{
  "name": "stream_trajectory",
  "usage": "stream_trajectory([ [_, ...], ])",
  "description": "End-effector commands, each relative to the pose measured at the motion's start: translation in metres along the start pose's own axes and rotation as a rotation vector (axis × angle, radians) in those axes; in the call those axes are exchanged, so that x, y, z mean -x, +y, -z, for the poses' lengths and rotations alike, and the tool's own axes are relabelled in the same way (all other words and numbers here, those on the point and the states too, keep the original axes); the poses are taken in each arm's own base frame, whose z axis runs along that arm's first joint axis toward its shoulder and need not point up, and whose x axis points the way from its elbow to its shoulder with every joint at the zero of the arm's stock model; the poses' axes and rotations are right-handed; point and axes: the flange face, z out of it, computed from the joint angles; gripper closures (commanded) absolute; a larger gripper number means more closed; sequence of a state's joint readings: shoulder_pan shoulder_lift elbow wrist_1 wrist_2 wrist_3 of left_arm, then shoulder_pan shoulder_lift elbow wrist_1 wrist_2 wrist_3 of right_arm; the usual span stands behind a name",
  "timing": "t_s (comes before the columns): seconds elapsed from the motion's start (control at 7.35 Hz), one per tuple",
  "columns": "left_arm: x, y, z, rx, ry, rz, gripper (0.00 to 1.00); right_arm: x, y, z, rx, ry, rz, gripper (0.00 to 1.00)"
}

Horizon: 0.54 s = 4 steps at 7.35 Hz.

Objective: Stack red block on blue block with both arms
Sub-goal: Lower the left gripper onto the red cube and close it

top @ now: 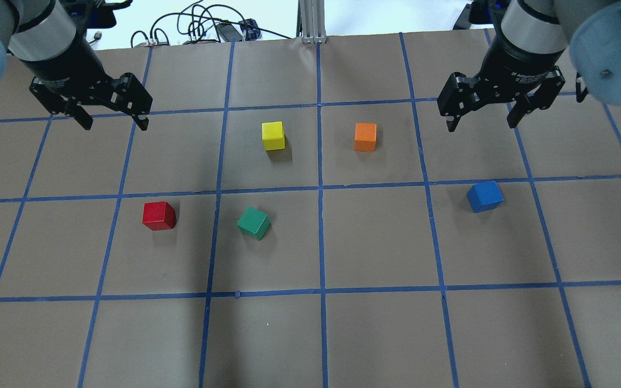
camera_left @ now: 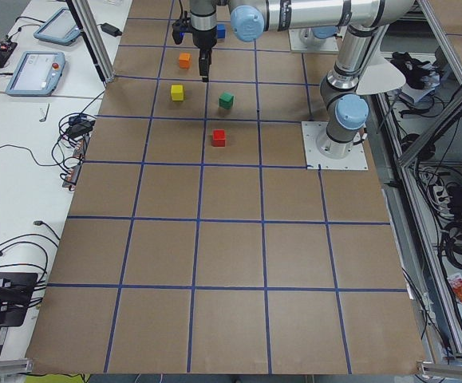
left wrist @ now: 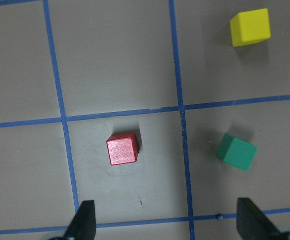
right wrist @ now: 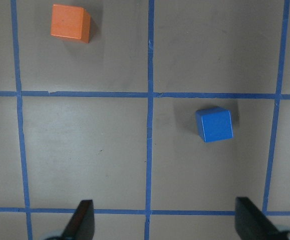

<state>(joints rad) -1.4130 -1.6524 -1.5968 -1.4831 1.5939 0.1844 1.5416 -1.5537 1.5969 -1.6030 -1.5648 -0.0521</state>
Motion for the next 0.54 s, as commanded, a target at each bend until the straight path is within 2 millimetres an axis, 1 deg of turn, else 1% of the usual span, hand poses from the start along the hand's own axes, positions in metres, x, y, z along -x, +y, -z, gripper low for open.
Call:
stream_trajectory([
  [0.0,0.017,-0.010,-0.082,0.070,0.012,-0.016,0.00,0.000,-0.001,0.000,0.000,0.001,0.000,0.00],
  [0.14,0.017,-0.015,-0.122,0.054,0.007,-0.027,0.00,0.000,0.000,0.000,0.000,0.001,-0.001,0.00],
  [0.27,0.016,-0.012,-0.161,0.068,0.010,-0.029,0.00,0.000,-0.001,0.000,0.000,0.001,-0.001,0.00],
  [0.41,0.016,-0.007,-0.189,0.062,0.008,-0.044,0.00,0.000,0.000,0.000,-0.002,0.001,-0.001,0.00],
])
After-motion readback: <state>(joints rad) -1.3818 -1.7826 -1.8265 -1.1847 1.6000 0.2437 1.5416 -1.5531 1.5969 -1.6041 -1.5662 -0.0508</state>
